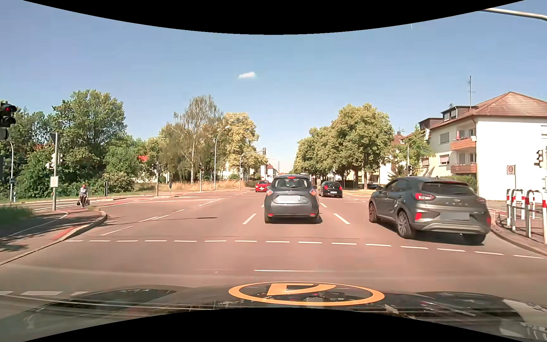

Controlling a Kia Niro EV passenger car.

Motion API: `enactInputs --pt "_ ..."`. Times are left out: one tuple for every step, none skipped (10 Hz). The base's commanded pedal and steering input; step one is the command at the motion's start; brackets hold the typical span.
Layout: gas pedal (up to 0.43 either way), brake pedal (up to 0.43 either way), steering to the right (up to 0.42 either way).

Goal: Follow the waypoints while adhering to traffic rules and regulations

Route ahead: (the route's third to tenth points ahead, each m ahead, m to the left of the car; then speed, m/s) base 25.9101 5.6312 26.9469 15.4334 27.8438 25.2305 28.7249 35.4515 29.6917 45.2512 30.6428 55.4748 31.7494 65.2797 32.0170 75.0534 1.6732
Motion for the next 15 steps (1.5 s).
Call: enactInputs --pt "0.000 0.372 0.008" --pt "0.000 0.341 0.008" --pt "0.000 0.323 0.008" --pt "0.000 0.311 0.008" --pt "0.000 0.280 0.008" --pt "0.000 0.232 0.008" --pt "0.000 0.213 0.006" --pt "0.000 0.220 0.004" --pt "0.000 0.220 0.003" --pt "0.000 0.220 0.004" --pt "0.000 0.220 0.004" --pt "0.000 0.220 0.003" --pt "0.000 0.220 0.004" --pt "0.000 0.232 0.003" --pt "0.000 0.226 0.004"
